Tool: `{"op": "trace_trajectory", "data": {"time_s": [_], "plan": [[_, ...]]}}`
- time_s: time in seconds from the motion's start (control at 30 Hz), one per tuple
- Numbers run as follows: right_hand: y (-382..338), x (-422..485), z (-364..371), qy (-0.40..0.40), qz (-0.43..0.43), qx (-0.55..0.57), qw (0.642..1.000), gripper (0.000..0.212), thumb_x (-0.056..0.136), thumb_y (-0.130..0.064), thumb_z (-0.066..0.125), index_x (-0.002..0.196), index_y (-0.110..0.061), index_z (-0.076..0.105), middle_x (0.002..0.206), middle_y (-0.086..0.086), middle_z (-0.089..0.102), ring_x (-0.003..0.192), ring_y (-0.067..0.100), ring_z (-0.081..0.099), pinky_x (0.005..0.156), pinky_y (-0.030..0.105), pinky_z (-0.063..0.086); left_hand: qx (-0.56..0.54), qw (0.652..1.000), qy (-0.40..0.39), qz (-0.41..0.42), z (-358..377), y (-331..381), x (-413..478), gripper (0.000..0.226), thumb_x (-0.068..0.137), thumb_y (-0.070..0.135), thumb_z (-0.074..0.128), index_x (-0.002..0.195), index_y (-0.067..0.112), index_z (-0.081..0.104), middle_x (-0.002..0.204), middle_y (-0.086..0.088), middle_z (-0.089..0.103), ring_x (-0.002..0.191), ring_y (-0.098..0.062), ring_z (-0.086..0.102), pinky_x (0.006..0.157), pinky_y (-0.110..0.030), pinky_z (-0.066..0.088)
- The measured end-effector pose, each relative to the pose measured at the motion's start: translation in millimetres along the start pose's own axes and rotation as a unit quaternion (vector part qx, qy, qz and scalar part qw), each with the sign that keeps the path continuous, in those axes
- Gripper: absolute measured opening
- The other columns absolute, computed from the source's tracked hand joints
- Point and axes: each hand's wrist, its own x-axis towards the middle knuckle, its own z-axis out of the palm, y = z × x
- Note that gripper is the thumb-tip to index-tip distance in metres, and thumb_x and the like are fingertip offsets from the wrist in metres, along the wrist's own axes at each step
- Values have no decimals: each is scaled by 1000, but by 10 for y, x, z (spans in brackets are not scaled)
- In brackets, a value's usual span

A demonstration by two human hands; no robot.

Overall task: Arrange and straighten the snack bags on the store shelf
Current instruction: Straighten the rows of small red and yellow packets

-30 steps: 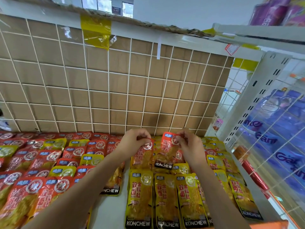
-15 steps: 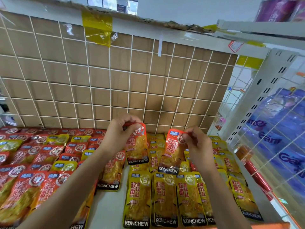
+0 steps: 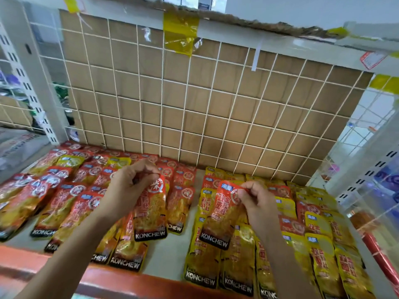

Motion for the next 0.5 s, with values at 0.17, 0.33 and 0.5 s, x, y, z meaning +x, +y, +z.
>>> {"op": "trace_trajectory", "data": {"time_s": [0.17,0.33,0.5], "plan": [[-39,-58,300,-53,19,26,998,21,87,-11,60,73,-27,56,66,-6,60,63,4,56,60,19,45,-8,999,4,-30,-230,-134,-168,32,83,1,60,78,32,61,79,24,64,74,7,58,68,-4,40],[-123,-149,646,-101,10,-40,994,27,86,-8,60,73,-31,53,70,-8,61,66,2,57,61,17,43,13,998,-15,-55,-509,-329,-219,35,84,3,61,82,38,62,78,20,65,70,6,58,64,-6,40],[-218,-219,949,-137,17,-134,981,16,88,-15,60,79,-25,53,71,-15,57,70,-2,55,61,12,39,28,996,-38,-76,-707,-560,-188,31,84,6,63,82,37,63,74,6,64,62,-2,52,59,-14,39]]}}
